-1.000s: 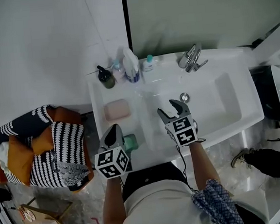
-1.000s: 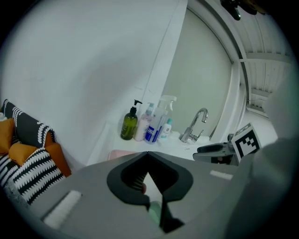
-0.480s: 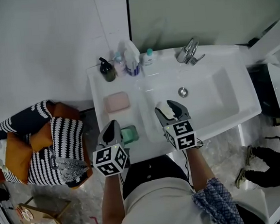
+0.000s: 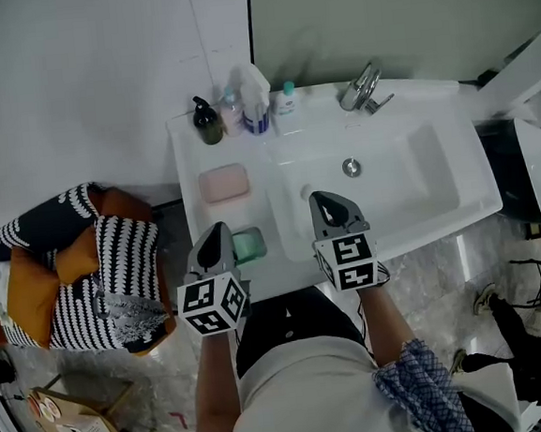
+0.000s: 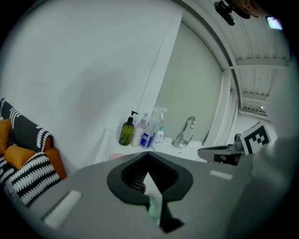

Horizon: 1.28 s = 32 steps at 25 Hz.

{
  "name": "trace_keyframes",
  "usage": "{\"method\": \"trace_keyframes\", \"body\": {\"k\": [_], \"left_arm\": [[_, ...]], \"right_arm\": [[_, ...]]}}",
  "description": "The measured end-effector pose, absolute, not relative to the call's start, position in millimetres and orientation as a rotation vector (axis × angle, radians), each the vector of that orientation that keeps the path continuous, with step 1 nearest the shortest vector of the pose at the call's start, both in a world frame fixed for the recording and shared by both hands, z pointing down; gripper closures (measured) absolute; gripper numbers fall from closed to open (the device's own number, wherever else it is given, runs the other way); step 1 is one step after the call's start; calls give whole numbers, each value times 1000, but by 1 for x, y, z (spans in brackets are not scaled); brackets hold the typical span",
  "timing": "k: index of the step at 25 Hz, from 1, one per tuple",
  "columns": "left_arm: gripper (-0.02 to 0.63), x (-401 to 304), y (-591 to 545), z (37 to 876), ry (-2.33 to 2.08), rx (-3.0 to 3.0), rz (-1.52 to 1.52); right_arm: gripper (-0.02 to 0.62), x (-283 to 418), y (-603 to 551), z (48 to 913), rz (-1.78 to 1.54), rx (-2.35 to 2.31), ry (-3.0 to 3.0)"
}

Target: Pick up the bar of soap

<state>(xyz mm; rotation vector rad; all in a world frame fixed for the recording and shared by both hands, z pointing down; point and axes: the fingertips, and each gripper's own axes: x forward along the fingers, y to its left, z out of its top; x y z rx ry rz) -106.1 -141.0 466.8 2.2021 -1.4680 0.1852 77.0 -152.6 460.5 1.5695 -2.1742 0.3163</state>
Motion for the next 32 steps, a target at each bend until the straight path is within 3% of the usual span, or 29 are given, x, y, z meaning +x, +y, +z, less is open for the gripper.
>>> {"method": "trace_keyframes", "body": {"k": [21, 32], "left_arm": [[598, -94, -137, 460, -1430, 2235, 153], [598, -139, -128, 468, -1581, 2109, 147]], "right_arm": [[580, 61, -136, 449, 274, 1495, -2246], [580, -24, -129, 470, 197, 1053, -2406]]}}
